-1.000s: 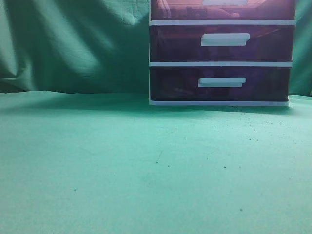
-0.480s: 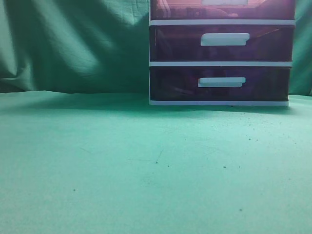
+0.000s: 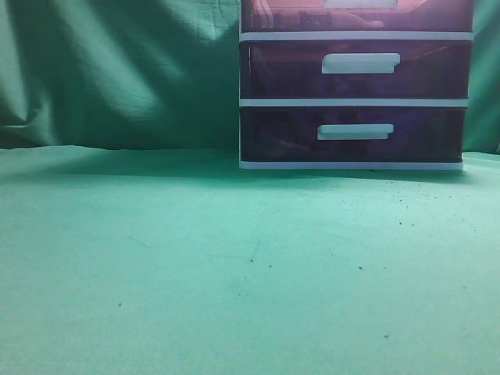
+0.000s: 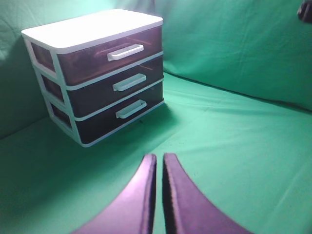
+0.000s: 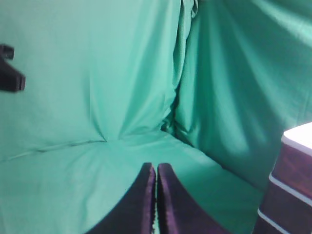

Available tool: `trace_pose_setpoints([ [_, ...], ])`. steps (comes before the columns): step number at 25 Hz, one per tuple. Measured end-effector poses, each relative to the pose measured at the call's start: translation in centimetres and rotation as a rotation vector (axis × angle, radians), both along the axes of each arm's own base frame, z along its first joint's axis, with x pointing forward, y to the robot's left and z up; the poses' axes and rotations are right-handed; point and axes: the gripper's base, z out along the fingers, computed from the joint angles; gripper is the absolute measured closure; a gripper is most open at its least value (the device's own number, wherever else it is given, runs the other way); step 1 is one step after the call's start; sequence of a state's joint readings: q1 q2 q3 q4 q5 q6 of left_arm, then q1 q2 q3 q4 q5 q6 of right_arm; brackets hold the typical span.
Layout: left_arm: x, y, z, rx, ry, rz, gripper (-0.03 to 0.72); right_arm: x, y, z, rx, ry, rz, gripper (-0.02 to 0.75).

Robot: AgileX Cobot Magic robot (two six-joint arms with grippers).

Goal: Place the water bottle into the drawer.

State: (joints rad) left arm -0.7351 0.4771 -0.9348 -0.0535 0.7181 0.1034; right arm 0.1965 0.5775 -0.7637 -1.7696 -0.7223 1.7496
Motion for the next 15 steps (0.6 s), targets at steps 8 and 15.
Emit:
trace_pose_setpoints([
  [8, -4.1, 3.7, -6.0, -0.080, -0.070, 0.002, 0.688, -3.4, -0.6, 0.8, 0.055, -0.065, 0.021, 0.738],
  [15, -4.1, 3.8, -11.6, -0.094, 0.000, 0.017, 0.688, -5.6, -0.6, 0.8, 0.044, -0.113, 0.080, 0.738],
])
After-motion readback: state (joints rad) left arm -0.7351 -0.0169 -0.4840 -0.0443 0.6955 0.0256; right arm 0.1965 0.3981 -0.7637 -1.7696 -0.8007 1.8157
